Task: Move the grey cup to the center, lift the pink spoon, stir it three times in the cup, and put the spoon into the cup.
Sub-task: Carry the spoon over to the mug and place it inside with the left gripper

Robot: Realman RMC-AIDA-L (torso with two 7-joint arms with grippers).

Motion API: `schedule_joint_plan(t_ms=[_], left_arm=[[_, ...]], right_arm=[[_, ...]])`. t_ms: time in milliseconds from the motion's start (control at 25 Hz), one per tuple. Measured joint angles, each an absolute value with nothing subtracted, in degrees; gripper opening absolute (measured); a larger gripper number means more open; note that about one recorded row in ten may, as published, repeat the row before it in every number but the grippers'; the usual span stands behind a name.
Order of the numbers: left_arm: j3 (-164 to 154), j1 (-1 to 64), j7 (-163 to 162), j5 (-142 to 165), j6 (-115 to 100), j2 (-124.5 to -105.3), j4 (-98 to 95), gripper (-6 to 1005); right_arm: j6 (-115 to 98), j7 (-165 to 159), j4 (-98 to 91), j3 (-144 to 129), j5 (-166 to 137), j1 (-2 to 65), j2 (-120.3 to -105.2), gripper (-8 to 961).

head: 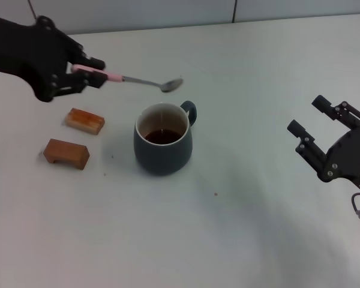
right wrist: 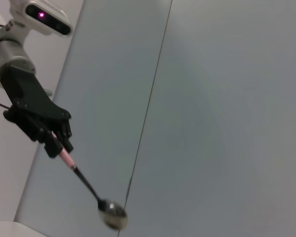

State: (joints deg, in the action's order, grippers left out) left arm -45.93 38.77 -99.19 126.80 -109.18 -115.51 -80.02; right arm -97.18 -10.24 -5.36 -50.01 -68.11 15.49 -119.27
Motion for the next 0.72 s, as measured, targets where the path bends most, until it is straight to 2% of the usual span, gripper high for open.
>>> schedule_joint_plan(t_ms=[40,280,720], left_arm=[[-47.1,40.8,-98.6,130.2,-109.3,-116.40,-80.1,182],[-49.1,43.8,-97.6,136.6,-109.8,-117.66,-79.9,189],[-51.0,44.3,-96.6,140.5,-107.9,-117.93,-79.9,200]], right_arm=[[-97.2,-10.2,-5.4,-50.0,-68.1,15.4,-119.27,529],[-97.1,-10.2,-5.1,-50.0,-68.1,15.2,-119.27,529],[-96.9,-10.2,-5.3,-50.0,-68.1,15.1,-119.27,529]])
